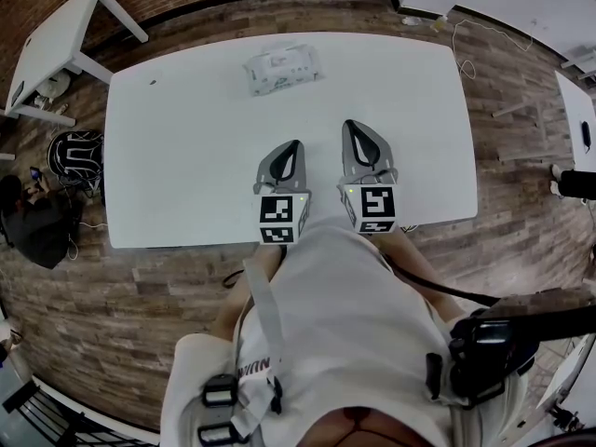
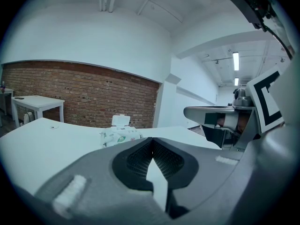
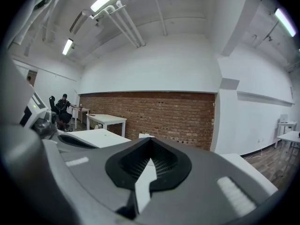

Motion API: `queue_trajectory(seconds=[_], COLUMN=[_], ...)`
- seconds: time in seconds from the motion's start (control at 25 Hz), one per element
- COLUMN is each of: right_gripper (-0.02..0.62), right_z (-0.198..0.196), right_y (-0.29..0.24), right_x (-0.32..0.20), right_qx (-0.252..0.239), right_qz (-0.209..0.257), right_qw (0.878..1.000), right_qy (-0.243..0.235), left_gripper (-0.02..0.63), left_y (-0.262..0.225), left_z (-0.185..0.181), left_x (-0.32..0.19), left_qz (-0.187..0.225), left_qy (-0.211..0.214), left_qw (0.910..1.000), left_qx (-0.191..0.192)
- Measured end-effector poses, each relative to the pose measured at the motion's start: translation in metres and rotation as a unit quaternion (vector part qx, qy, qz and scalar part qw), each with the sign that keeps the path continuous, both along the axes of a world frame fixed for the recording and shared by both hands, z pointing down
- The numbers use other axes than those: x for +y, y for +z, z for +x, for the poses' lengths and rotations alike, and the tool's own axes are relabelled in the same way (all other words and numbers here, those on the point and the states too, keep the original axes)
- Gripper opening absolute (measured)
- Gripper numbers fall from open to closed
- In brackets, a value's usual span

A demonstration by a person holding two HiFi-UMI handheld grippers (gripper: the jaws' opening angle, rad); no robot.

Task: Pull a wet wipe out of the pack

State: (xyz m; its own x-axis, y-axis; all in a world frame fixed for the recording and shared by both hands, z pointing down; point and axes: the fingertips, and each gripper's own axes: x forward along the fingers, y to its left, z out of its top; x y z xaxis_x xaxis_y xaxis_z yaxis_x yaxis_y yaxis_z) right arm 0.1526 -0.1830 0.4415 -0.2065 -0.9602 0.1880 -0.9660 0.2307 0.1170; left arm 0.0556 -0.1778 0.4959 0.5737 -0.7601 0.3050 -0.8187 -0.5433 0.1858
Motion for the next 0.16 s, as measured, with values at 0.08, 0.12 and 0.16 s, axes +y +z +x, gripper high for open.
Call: queue_trajectory(seconds=[0.08, 0.12, 0.16], right_gripper=[0.003, 0.003, 0.003], right_z=[-0.0007, -0.0012, -0.0017], right_y=[0.0011, 0.0016, 0.0021], right_x=[0.0000, 0.0000, -0.0001], right_qx=[0.000, 0.000, -0.001], right_qz=[-0.002, -0.003, -0.003], right_qw=[1.000, 1.000, 1.000], right_qy=[-0.002, -0.003, -0.004], left_gripper=[0.002, 0.002, 0.002], left_y=[0.0019, 0.0025, 0.0031], left_z=[-0.0009, -0.0013, -0.0016], left_x=[-0.0001, -0.0002, -0.0002], left_qz=[0.000, 0.000, 0.000], left_qy=[0.000, -0.001, -0.001], left_qw=[1.0000, 1.0000, 1.0000], left_qx=[-0.001, -0.002, -0.002])
